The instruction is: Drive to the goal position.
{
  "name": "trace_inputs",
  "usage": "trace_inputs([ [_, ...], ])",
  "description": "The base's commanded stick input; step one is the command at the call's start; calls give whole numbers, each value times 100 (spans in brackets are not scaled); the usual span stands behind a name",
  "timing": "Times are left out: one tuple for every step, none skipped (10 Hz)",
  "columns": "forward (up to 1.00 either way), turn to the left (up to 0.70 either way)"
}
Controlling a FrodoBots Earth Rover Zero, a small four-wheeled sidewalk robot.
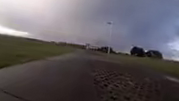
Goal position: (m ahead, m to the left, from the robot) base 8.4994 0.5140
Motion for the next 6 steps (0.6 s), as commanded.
trace_inputs([
  [70,0],
  [70,0],
  [70,0],
  [70,0],
  [70,0],
  [70,0],
])
